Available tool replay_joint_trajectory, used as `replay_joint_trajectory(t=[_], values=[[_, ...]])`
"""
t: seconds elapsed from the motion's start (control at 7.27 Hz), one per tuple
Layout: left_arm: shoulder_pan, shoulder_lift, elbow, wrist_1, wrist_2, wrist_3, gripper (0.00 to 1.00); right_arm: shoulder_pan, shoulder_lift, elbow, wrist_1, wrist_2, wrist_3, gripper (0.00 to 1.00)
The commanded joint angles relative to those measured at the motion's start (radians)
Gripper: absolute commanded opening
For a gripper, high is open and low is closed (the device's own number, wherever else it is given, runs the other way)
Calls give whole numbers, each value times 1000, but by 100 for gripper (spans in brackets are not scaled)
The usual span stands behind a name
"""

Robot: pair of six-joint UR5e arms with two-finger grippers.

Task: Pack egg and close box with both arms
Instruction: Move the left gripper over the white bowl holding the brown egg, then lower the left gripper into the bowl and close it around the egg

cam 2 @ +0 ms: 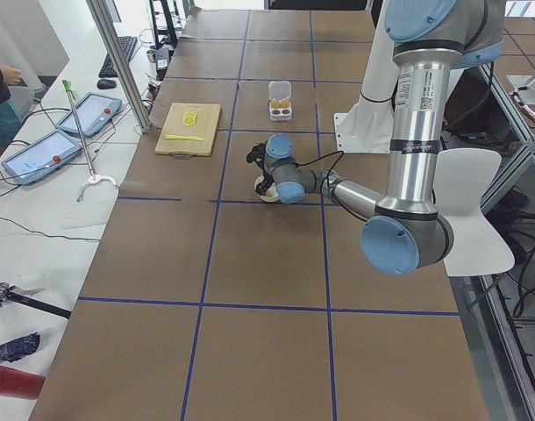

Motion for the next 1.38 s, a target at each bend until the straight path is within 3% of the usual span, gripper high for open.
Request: replay_joint_trajectory(t=[0.0,0.41,1.24], values=[[-2,-2,0,0,1,0,89,0,0,-1,0,-2,0,100],[-2,-3,5,0,3,0,79,0,-2,-1,-2,-3,0,100],[-2,-5,8,2,49,-13,79,0,-5,-3,-2,-8,0,100]])
